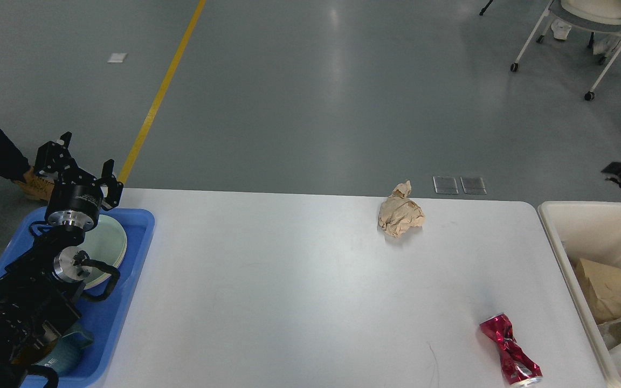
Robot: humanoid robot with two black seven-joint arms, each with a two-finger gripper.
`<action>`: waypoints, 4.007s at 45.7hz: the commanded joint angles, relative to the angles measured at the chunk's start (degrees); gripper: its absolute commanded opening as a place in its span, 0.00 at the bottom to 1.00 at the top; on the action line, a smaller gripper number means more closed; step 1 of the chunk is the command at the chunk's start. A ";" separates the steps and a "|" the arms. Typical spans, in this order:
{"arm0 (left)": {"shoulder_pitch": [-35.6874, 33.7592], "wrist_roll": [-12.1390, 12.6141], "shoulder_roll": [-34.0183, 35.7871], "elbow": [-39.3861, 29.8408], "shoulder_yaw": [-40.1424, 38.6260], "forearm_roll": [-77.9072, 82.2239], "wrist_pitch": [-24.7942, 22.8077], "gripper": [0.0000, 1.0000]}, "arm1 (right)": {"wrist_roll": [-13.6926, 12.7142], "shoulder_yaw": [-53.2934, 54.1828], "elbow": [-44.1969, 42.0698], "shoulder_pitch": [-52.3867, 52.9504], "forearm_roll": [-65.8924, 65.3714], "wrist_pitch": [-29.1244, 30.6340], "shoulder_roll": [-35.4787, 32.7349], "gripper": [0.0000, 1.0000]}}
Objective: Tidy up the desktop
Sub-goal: 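Swing the right gripper over and down to the crumpled brown paper, then close the right gripper on the crumpled brown paper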
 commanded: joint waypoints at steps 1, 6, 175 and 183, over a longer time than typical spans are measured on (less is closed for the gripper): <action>0.00 0.01 0.00 0.00 0.00 -0.01 0.00 0.96 | 0.01 -6.64 5.34 10.49 0.05 2.85 5.07 1.00; 0.00 0.01 0.00 0.00 0.00 -0.01 0.00 0.96 | -0.08 -7.08 11.31 17.87 -0.04 6.98 8.59 1.00; 0.08 -2.10 -0.09 0.00 0.09 -0.09 0.00 0.96 | 0.71 11.29 -15.39 -22.63 4.18 -17.71 39.53 0.59; 0.08 -2.19 -0.09 0.00 0.09 -0.09 0.00 0.96 | 0.63 11.20 -15.48 -22.63 4.18 -17.71 39.18 0.86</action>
